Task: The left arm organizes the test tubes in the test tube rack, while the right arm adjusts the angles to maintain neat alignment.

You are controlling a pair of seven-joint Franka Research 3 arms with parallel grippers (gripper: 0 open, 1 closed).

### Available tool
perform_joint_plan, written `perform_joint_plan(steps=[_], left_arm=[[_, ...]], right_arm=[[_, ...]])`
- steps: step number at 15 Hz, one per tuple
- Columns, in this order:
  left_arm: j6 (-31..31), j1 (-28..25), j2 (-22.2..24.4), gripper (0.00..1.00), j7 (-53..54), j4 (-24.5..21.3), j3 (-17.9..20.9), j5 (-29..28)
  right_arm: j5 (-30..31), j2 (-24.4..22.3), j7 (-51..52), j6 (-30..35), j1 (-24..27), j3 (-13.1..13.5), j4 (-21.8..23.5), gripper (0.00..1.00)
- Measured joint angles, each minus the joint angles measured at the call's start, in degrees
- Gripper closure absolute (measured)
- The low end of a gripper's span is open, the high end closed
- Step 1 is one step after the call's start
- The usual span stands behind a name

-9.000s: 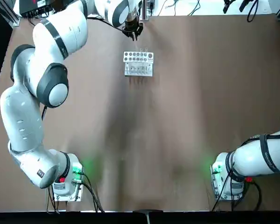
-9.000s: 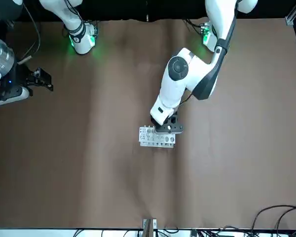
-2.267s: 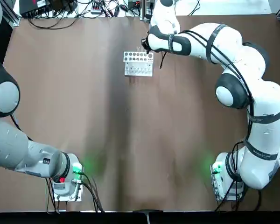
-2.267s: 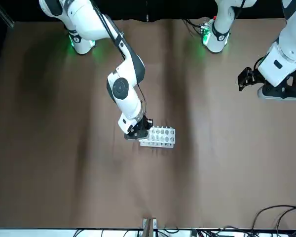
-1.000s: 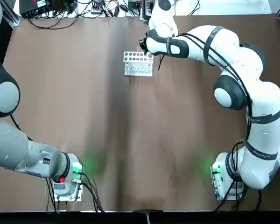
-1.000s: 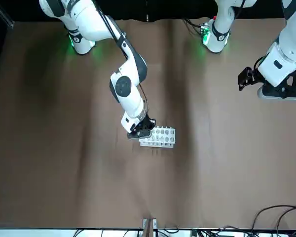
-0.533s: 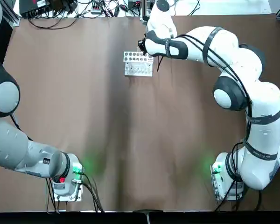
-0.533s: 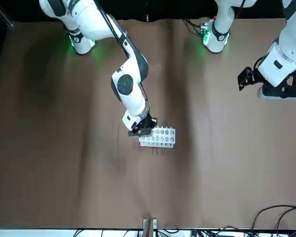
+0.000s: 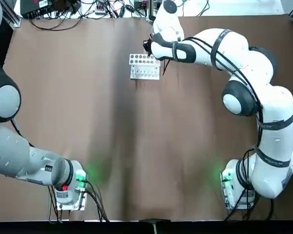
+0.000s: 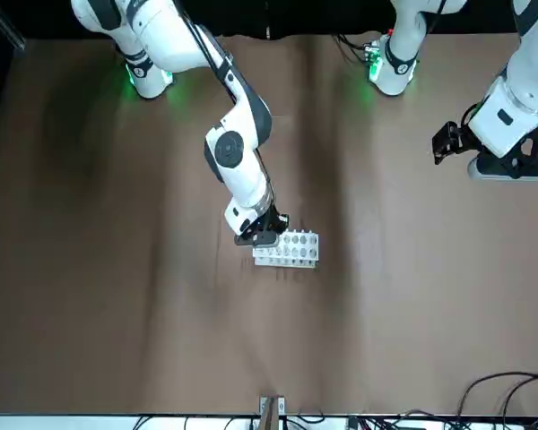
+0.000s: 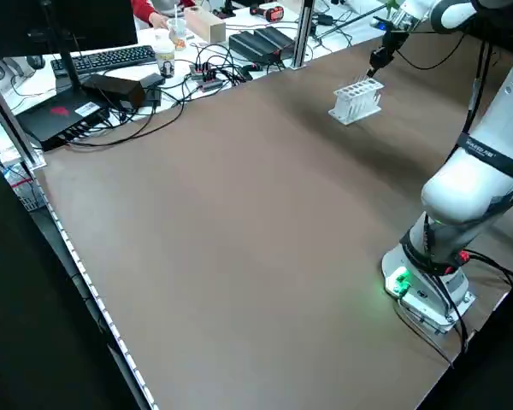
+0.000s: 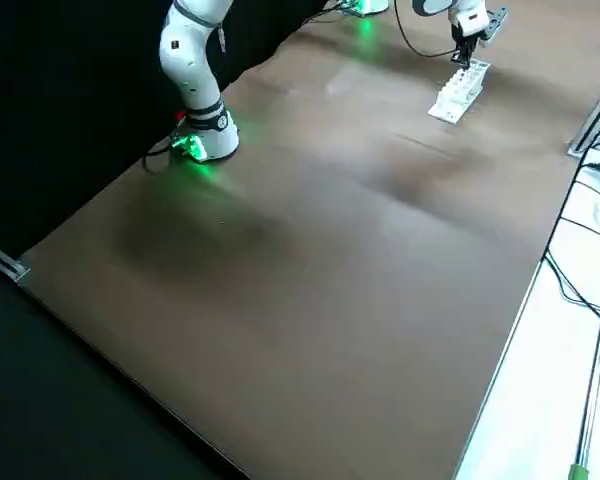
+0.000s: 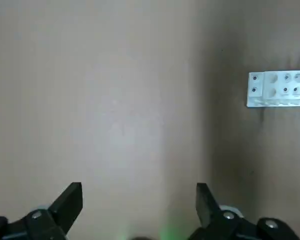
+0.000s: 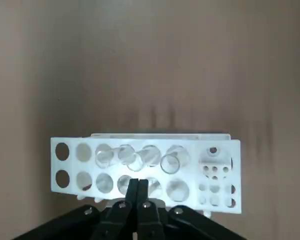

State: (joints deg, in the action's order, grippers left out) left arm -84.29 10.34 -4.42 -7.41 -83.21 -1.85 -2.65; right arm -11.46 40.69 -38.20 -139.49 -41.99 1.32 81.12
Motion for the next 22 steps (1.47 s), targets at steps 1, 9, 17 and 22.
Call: perform_joint_plan(steps=[1,9,17,22], left_arm=[[0.0,0.0,0.0,0.00,0.0,0.0,0.0,0.0],[0.0,0.0,0.0,0.00,0.0,0.0,0.0,0.0],[0.0,0.0,0.0,0.00,0.0,0.0,0.0,0.0],[0.0,0.0,0.0,0.00,0.0,0.0,0.0,0.0]], right_arm=[[0.0,0.2,0.0,-0.6,0.0,0.0,0.0,0.99],[0.0,0.9,-0.1,-1.9,-0.1,0.0,-0.2,0.99],[0.0,0.3,-0.8,4.2,-0.8,0.0,-0.9,0.99],[0.0,-5.1,-1.1,17.4,-0.6,0.5,-2.0,0.99]])
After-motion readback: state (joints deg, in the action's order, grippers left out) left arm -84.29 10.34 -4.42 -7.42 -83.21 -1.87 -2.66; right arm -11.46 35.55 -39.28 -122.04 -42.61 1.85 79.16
